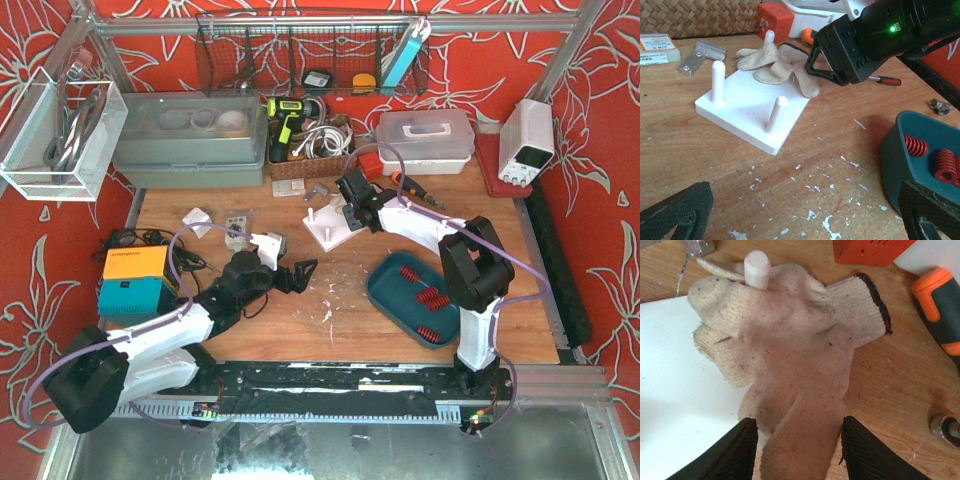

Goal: Install the large spring

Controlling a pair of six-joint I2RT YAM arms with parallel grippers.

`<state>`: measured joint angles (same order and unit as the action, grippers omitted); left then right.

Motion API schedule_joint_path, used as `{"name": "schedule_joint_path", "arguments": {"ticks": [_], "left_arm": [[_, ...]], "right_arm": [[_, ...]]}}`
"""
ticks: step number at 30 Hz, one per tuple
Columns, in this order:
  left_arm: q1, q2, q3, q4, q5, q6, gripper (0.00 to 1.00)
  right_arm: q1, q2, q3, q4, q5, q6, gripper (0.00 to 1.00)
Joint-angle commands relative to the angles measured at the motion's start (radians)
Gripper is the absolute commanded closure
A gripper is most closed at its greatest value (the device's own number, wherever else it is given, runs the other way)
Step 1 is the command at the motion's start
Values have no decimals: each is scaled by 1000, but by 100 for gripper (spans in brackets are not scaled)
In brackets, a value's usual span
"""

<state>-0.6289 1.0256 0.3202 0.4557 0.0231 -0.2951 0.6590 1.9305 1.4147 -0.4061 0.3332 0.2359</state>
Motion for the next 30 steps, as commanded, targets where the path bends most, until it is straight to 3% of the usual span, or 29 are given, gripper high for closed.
{"name": "schedule_joint_path", "arguments": {"ticks": [1,6,15,30], "left_arm": [[-3,12,28,14,-12,11,0],[-3,19,31,15,-12,12,0],[-4,35,34,17,-11,12,0],[-3,48,33,22,-17,11,0]], "right_arm": [[-6,12,30,-33,34,-12,53],[-6,-17,15,-14,60,-18,72],[-7,-63,33,-17,116,-55,94],[-45,-198,34,-12,216,-60,100]]}}
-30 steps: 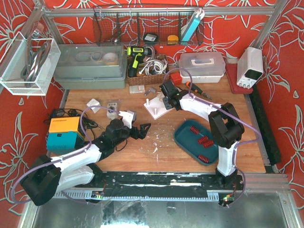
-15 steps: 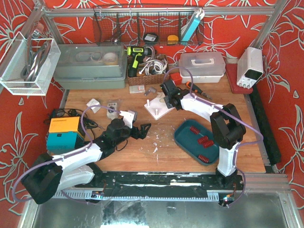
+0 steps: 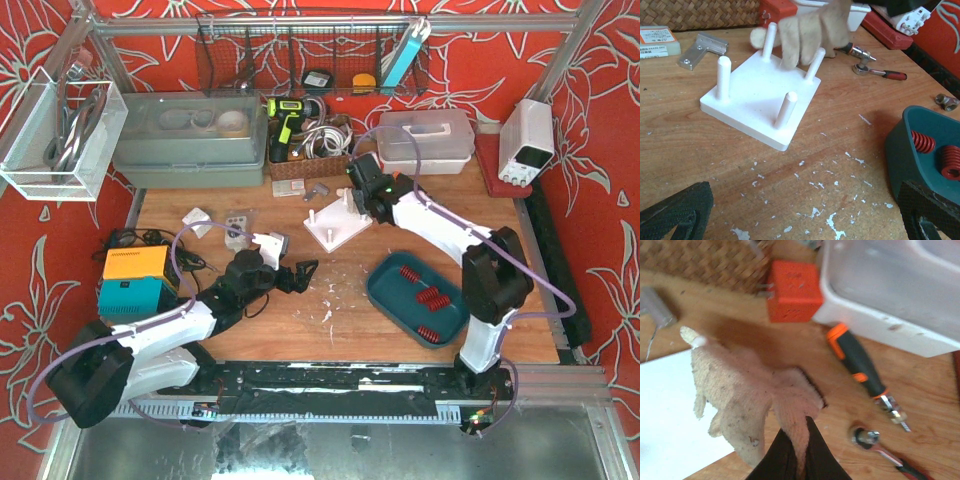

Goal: Install the large spring

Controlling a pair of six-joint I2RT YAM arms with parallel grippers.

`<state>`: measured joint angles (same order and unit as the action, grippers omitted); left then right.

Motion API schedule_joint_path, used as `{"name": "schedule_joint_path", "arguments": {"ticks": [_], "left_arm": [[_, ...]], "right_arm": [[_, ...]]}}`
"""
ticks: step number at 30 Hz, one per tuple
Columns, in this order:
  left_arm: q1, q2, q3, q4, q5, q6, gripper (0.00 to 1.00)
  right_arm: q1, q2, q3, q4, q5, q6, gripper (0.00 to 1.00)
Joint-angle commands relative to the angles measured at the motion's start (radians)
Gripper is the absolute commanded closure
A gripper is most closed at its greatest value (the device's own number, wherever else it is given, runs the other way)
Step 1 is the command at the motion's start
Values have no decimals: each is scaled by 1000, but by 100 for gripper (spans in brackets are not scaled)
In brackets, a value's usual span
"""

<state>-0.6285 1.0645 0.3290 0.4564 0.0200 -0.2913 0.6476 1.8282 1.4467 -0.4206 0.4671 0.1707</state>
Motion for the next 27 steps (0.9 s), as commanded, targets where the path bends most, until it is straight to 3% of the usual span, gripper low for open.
{"name": "schedule_joint_path", "arguments": {"ticks": [1,9,15,19,21,22,27], "left_arm": [[-4,12,22,25,-14,6,0],[-4,24,28,23,3,-3,0],[-4,-1,9,41,1,-7,0],[-4,3,8,40,-8,-6,0],[-4,8,8,41,-6,-6,0],[-4,10,8,41,-7,-6,0],[-4,15,9,44,-4,-7,0]], "right_arm": [[-48,-120,-11,10,90,9,100],[-240,-295,-171,69,104,60,100],[-361,-264,-225,68,71,115,98],[-396,-172,-177,26,65,154,70],[-398,-138,-147,-20,72,175,42],[-398,-129,-139,-37,64,183,35],[-397,-166,-155,-94,-17,238,17]]}}
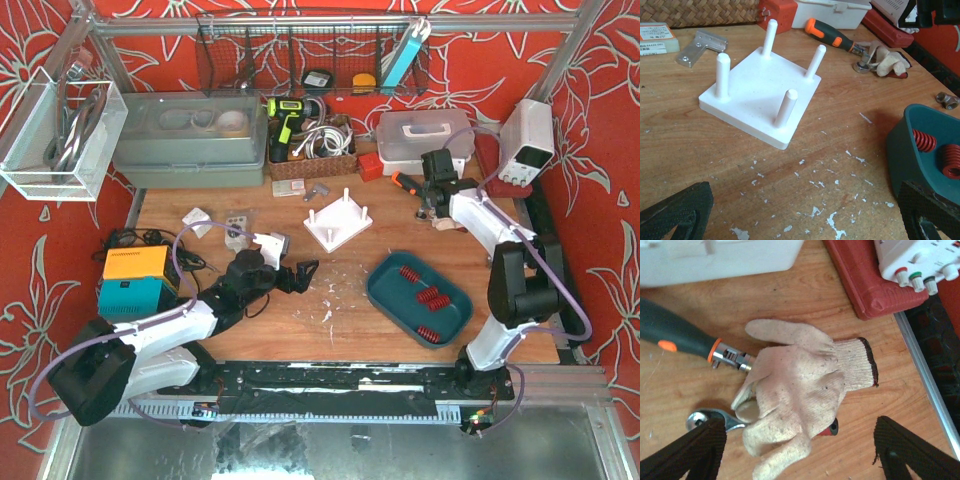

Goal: Install the large spring

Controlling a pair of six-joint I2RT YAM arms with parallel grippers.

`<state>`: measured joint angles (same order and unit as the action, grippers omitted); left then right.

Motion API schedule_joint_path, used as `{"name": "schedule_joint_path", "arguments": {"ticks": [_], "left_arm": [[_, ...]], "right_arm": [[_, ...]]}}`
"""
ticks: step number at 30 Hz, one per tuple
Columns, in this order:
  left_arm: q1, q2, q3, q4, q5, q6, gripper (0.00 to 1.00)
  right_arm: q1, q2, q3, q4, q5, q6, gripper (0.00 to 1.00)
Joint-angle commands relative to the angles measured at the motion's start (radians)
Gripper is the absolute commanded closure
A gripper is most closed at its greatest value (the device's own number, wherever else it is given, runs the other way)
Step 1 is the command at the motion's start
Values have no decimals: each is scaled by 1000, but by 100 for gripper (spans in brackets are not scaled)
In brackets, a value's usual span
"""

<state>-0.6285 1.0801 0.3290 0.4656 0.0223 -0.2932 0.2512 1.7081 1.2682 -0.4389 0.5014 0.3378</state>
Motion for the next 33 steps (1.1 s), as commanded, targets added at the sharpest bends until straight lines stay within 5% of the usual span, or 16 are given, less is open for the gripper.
{"name": "schedule_joint_path", "arguments": {"ticks": [1,13,23,33], "left_arm": [[-4,0,10,34,-6,-5,0],[-4,-9,7,46,49,-2,0],[-18,-19,-16,143,228,19,0],[-44,24,8,119,188,45,0]], "right_arm": [[-1,-62,17,-92,-66,86,14],[5,-260,0,-536,-231,454,22],[45,-543,-251,-616,-304,607,52],[144,-643,-428,-579,-372,692,59]]}}
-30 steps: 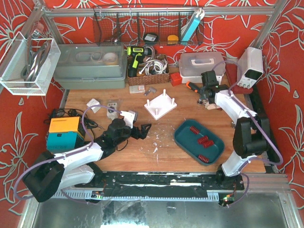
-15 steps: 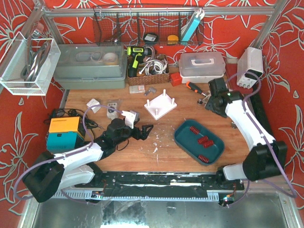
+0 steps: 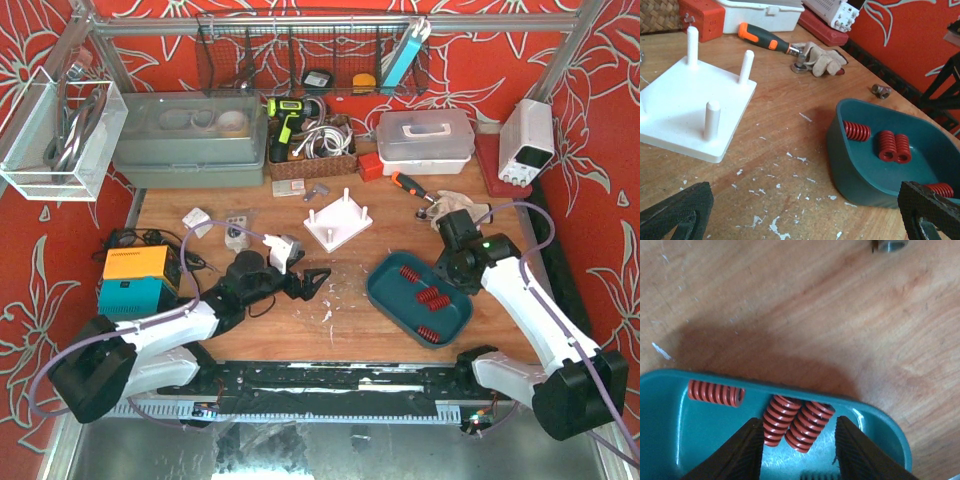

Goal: Install the large spring

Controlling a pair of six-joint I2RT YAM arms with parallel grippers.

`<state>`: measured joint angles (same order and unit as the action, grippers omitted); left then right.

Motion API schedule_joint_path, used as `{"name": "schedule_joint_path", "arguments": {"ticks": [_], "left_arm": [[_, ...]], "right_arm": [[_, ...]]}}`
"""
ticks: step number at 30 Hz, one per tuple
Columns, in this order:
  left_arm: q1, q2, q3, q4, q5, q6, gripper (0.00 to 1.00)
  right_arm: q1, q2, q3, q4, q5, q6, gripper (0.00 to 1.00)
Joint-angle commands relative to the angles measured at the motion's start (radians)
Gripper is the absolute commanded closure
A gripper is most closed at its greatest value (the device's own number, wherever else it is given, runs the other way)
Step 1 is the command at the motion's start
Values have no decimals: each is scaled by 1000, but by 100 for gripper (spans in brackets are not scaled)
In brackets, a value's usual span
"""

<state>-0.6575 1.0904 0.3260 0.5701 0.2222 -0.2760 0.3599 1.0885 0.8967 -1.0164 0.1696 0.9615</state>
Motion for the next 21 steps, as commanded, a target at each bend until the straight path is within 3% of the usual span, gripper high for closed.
{"name": "schedule_joint_path", "arguments": {"ticks": [1,21], "left_arm": [[-19,16,13,9,-27,31,0],[-36,43,38,-34,-92,47,0]], "right_arm": [[43,-32,-83,42,-55,75,59],[77,-69,-291,159,-77,257,57]]}}
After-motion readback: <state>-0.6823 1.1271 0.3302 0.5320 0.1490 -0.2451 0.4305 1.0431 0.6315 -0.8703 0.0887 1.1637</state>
